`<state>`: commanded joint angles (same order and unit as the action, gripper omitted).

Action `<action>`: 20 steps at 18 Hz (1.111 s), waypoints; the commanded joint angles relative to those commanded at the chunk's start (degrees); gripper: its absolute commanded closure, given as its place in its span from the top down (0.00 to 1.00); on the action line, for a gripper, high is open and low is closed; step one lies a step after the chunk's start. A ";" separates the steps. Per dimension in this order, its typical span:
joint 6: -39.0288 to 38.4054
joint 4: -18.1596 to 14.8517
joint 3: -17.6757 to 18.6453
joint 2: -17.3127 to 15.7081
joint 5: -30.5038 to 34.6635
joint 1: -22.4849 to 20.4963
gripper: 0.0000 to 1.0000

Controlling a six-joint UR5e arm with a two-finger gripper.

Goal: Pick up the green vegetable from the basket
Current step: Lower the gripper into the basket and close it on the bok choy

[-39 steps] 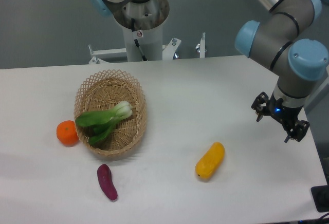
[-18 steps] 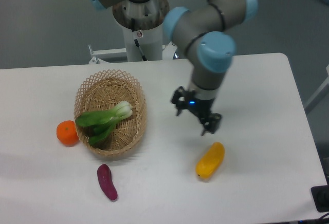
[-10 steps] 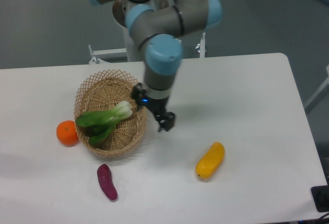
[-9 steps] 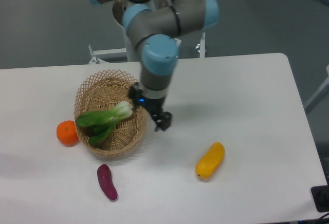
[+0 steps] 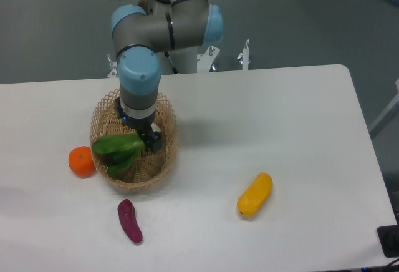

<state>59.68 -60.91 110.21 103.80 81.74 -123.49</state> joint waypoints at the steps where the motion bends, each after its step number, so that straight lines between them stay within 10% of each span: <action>1: 0.00 0.09 0.18 0.35 0.09 0.00 1.00; 14: -1.67 2.28 0.97 3.95 0.18 0.97 0.97; 17: -3.25 4.48 1.32 4.83 0.26 1.93 0.72; 20: -3.51 4.57 1.32 4.49 0.79 2.20 0.22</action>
<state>56.16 -56.34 111.53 108.28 82.52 -121.29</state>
